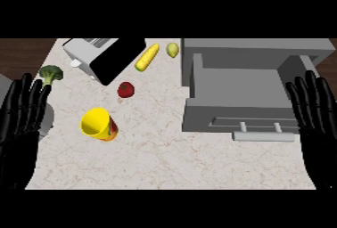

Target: Pick up the cup, place it into the drawer and close the drawer

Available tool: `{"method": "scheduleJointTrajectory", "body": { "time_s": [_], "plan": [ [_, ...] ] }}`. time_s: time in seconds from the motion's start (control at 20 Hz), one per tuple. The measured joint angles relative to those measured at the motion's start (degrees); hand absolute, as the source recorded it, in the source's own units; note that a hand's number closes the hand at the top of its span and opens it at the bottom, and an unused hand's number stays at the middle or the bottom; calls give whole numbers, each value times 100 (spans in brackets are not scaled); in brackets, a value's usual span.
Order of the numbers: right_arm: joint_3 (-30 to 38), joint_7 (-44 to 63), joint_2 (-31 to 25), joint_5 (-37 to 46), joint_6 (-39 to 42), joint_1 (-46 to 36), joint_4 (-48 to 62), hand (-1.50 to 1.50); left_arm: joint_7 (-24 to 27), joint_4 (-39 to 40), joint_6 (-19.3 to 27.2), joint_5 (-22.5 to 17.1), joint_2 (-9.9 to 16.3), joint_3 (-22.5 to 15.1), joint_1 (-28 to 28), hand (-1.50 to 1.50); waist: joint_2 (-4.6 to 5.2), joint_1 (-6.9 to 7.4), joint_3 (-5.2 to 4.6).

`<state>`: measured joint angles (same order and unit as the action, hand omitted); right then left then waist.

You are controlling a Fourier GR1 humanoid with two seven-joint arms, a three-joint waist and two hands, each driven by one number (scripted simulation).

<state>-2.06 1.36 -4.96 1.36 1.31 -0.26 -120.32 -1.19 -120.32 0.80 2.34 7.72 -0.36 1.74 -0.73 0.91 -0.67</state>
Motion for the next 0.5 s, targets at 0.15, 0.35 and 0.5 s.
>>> {"method": "scheduleJointTrajectory", "body": {
  "time_s": [0.15, 0.35, 0.5],
  "plan": [
    [-57, -25, 60, 88, -53, -96, 31, -150, 236, 186, -500, -619, 244, 298, -73, -150, 39, -38, 33],
    [-51, -20, 2, -13, 65, -40, 12, -150, 272, 500, -1333, -1680, 494, 389, -184, -150, 71, -109, 47],
    [-40, 214, -152, -197, 294, -100, 159, -150, -8, 978, -1717, -2555, 606, 607, -231, -150, 89, -105, 53]
  ]
}}
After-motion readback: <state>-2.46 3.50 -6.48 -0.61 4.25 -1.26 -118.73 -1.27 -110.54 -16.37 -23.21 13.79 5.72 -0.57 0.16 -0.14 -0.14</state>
